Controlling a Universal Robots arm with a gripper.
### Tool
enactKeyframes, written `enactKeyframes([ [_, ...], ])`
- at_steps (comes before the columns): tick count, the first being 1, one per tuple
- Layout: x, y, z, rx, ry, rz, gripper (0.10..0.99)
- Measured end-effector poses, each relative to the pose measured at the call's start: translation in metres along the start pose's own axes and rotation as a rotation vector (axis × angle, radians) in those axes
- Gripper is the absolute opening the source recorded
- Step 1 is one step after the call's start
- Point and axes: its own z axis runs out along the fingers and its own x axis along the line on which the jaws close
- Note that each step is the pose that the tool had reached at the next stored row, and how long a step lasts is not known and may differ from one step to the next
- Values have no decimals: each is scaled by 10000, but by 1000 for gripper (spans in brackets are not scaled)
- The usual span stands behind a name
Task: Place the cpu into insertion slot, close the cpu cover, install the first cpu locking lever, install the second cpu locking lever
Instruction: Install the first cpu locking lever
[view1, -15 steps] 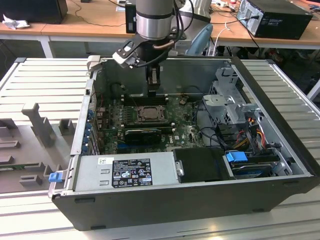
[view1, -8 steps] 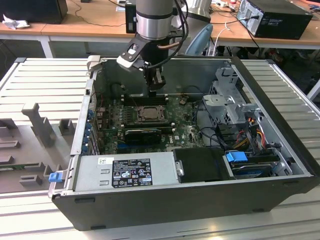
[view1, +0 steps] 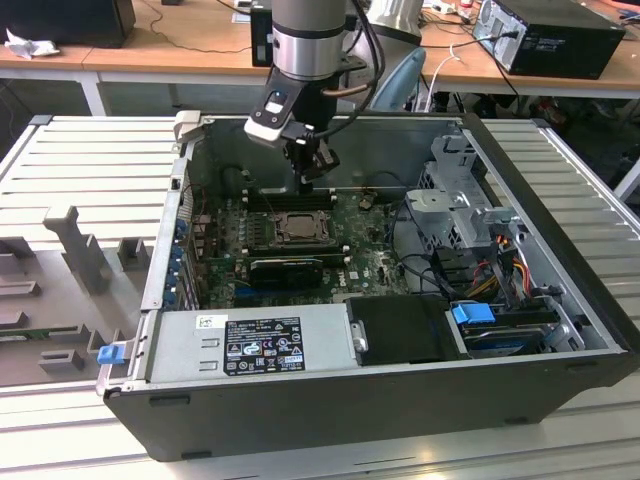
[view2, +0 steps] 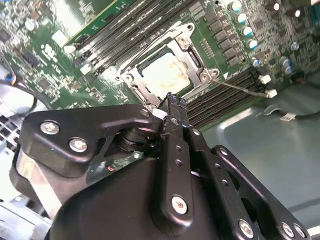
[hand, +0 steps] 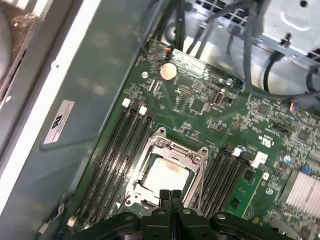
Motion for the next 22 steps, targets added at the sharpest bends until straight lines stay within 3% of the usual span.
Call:
enactKeyframes([
  [14,0,1,0,-24,51,-2952,106],
  [22,0,1,0,-35,73,-4237,106],
])
